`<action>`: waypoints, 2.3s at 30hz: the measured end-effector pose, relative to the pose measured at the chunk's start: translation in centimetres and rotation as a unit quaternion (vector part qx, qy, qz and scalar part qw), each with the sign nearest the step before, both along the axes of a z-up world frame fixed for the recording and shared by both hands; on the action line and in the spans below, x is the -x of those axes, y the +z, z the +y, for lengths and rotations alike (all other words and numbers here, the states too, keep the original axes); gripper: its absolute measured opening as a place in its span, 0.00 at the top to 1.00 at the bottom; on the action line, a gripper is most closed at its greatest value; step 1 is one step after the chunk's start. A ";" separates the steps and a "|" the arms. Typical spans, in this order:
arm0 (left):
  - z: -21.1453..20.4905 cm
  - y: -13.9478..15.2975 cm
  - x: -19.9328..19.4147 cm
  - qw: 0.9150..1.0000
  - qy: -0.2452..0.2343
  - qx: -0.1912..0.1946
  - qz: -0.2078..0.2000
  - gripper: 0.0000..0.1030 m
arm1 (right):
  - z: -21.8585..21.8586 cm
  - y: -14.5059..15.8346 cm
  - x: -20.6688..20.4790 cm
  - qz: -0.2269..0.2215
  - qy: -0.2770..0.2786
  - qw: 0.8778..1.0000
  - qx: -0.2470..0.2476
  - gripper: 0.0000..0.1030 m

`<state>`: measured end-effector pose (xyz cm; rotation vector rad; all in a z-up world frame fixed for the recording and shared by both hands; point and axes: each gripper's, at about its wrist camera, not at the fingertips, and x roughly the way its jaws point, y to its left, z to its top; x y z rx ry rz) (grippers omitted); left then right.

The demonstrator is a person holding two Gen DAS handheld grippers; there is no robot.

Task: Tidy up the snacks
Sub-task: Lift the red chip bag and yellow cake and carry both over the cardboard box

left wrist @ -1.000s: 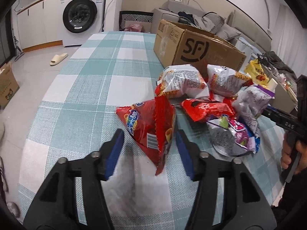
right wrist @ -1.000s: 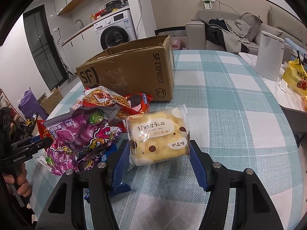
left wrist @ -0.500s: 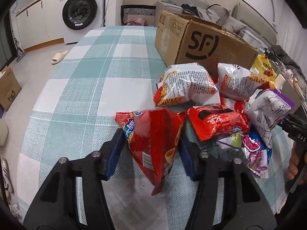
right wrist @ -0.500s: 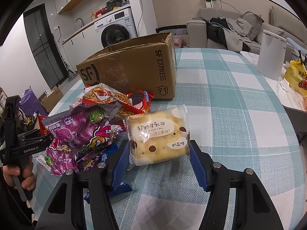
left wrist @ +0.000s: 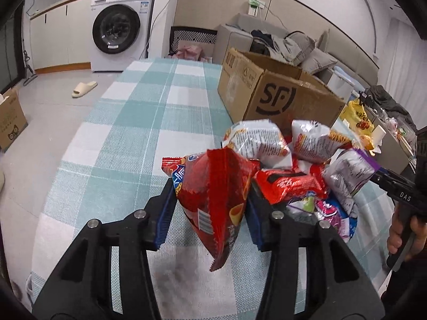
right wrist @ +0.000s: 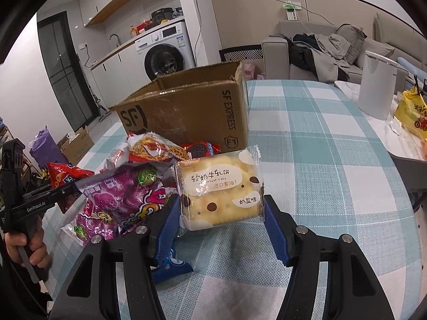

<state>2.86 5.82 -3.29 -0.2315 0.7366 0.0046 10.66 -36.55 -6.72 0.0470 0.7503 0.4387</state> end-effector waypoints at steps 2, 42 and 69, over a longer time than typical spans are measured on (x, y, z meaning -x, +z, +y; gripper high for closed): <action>-0.1 0.7 0.2 1.000 0.001 -0.004 -0.008 0.56 | 0.1 0.6 0.2 -0.008 0.002 1.000 -0.003 0.40; -4.6 9.9 -6.3 0.994 -0.040 -0.011 -0.098 0.56 | 2.9 7.8 -3.3 -0.074 0.016 0.997 -0.027 0.40; -6.6 8.6 -15.5 0.994 -0.057 -0.015 -0.090 0.56 | 4.9 7.7 -9.5 -0.057 0.013 0.998 -0.033 0.40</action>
